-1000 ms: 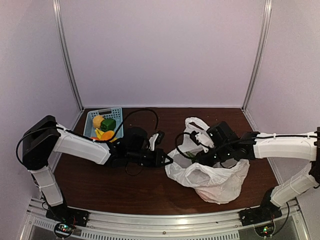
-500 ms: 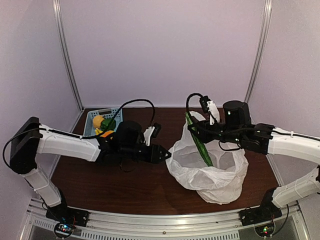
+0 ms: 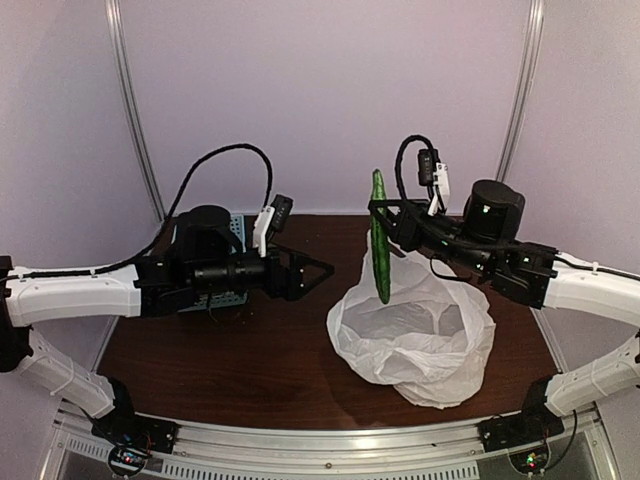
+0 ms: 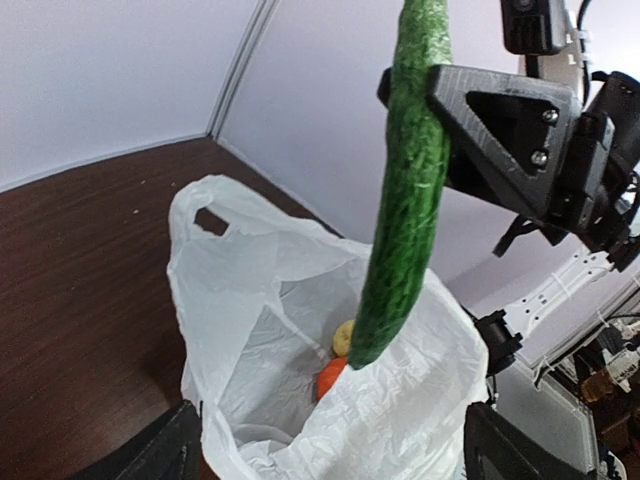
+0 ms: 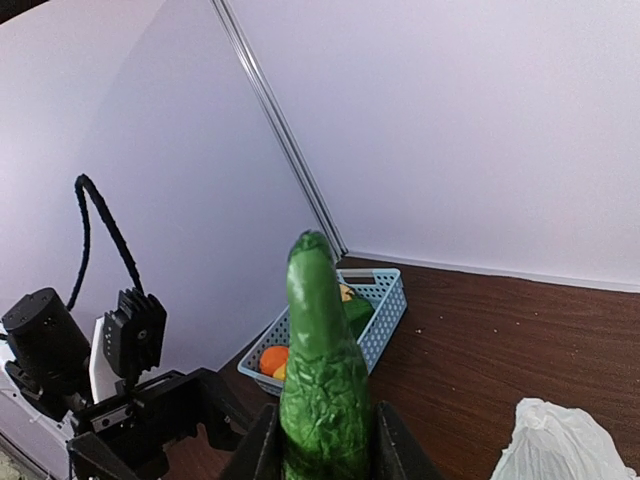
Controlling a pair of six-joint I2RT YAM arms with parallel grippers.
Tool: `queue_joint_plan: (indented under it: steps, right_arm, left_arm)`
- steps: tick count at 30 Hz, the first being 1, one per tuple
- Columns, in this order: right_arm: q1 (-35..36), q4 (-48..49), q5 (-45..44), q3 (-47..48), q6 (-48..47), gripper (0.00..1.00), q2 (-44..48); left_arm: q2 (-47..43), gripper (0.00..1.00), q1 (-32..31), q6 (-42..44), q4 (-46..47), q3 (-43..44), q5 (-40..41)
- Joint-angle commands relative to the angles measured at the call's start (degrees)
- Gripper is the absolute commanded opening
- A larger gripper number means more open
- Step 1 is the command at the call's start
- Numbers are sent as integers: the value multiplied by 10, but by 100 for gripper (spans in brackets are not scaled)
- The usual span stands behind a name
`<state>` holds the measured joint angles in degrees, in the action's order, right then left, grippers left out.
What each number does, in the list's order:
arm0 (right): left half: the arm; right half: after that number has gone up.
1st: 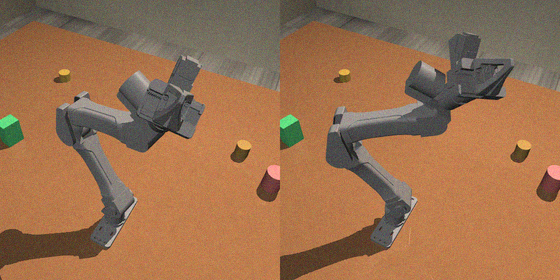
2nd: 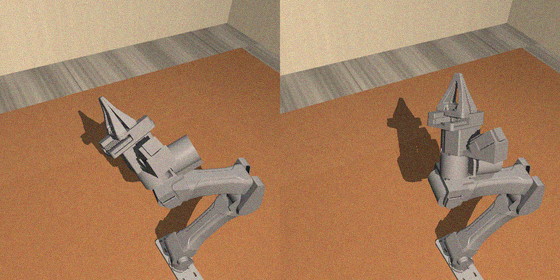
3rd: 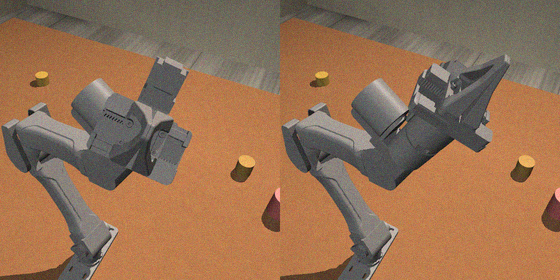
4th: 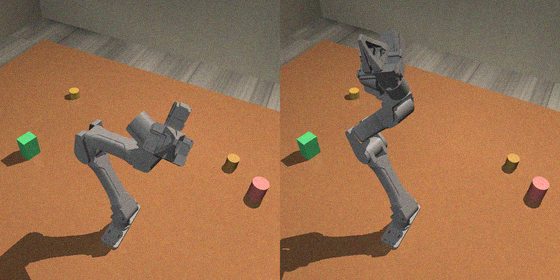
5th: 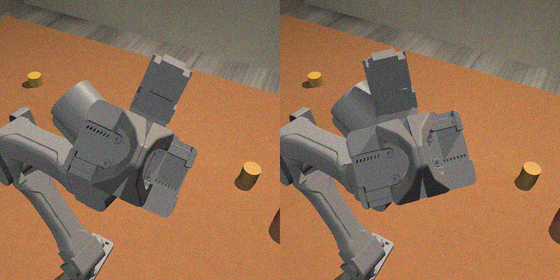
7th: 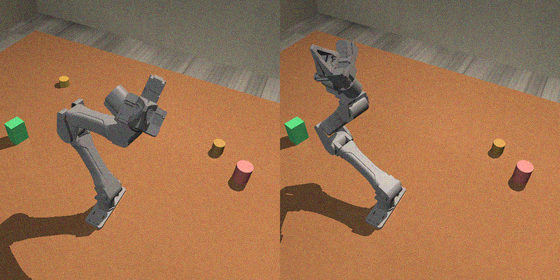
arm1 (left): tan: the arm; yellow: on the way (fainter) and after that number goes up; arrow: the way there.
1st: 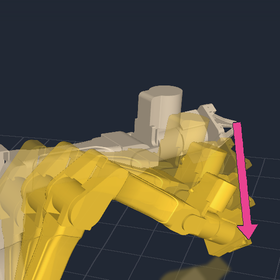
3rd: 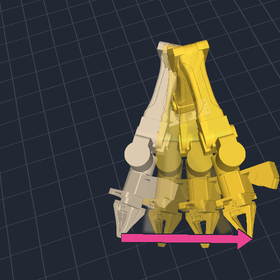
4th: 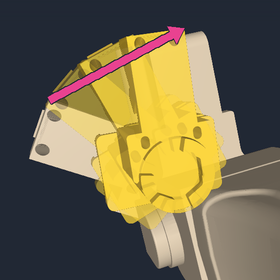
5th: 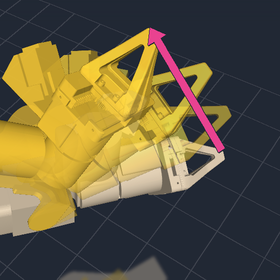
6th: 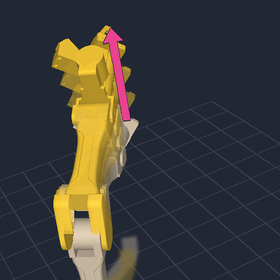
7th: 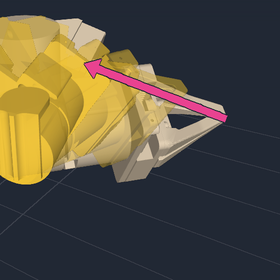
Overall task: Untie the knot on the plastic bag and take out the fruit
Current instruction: Pass from the right arm to the left
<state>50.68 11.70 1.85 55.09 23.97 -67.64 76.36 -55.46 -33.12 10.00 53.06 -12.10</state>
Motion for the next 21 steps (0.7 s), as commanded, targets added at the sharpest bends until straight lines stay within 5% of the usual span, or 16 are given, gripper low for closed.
queue_joint_plan:
  steps: [1, 11, 21]
  right_arm:
    - [31, 41, -27, 44, 14, 29, -16]
    - [85, 83, -22, 75, 34, 30, -58]
    - [99, 85, -20, 82, 37, 30, -70]
  left_arm:
    - [-6, 93, -5, -3, 119, 11, -105]
    - [24, 93, -20, -33, 186, 19, -147]
    - [48, 42, -20, -45, 194, 29, -138]
